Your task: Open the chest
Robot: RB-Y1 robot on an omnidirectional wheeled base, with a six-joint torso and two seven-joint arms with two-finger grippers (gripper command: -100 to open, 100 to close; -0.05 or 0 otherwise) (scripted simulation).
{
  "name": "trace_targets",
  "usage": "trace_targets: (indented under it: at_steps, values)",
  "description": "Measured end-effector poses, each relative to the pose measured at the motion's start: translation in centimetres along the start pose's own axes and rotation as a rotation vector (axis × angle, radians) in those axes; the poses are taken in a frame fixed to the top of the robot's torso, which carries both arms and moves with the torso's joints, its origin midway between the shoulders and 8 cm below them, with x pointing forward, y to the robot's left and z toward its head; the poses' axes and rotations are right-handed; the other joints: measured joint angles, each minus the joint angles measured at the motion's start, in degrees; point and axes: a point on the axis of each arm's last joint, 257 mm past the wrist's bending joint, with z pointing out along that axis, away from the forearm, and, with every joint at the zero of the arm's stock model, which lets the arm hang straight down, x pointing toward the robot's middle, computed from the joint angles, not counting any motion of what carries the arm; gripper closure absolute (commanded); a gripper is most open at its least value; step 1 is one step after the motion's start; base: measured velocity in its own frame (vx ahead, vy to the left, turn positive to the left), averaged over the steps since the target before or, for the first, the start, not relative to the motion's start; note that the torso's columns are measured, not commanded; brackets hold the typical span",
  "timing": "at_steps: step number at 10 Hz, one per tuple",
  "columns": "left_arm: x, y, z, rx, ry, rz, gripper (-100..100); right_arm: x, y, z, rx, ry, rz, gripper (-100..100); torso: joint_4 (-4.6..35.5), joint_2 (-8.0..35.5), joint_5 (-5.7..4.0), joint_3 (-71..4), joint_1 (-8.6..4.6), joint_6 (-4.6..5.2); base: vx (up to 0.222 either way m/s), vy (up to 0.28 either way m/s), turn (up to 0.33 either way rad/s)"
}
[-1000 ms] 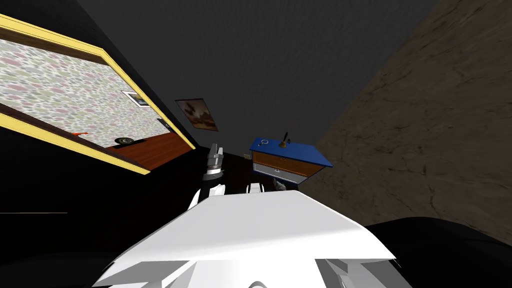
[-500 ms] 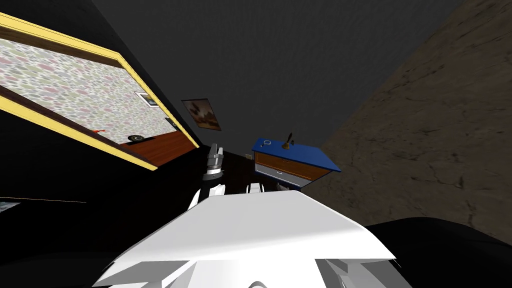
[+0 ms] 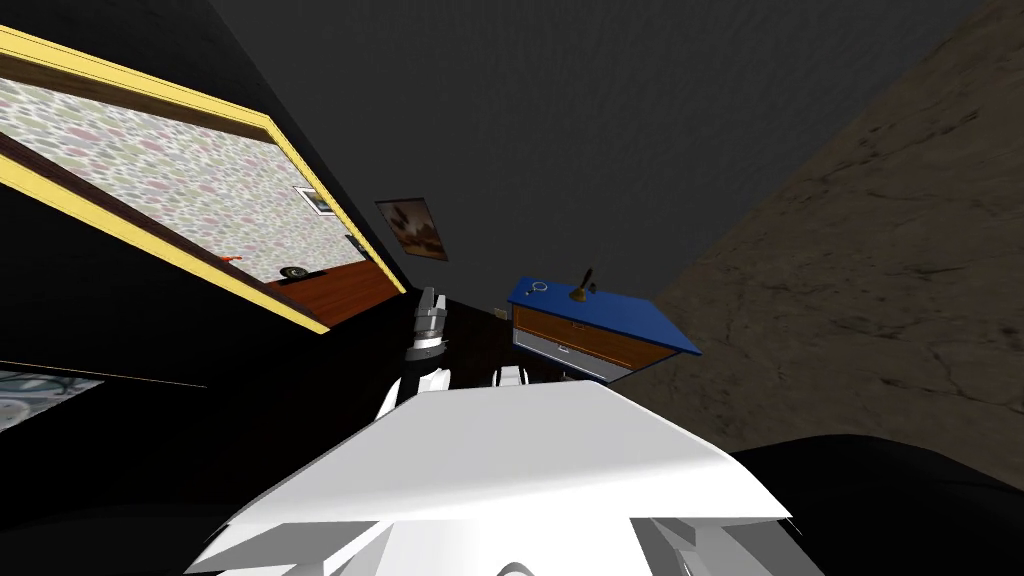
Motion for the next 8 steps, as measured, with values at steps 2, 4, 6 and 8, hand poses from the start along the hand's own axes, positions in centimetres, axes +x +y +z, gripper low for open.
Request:
trace_targets:
  at_steps: [2, 4, 6, 8]
  values:
    - [0.0, 0.0, 0.0, 0.000, 0.000, 0.000, 0, 0.2, -1.6, 0.3, 0.056, -0.029, -0.081, -100, 0.00, -0.01, -0.01, -0.01, -0.04, 0.01, 0.036, -0.001, 0.026]
    - [0.0, 0.0, 0.0, 0.000, 0.000, 0.000, 0, 0.5, -3.1, 0.2, 0.104, -0.052, -0.142, -100, 0.02, 0.05, -0.01, 0.04, 0.00, -0.03, 0.033, 0.000, 0.103]
    - [0.0, 0.0, 0.0, 0.000, 0.000, 0.000, 0, 0.3, -4.4, 0.1, 0.149, -0.079, -0.186, -100, 0.01, 0.05, 0.00, 0.03, 0.01, 0.00, 0.027, 0.002, 0.064]
    - [0.0, 0.0, 0.0, 0.000, 0.000, 0.000, 0, 0.0, -6.0, 0.0, 0.198, -0.114, -0.257, -100, 0.00, -0.01, -0.01, -0.01, -0.02, 0.00, 0.046, -0.003, 0.112]
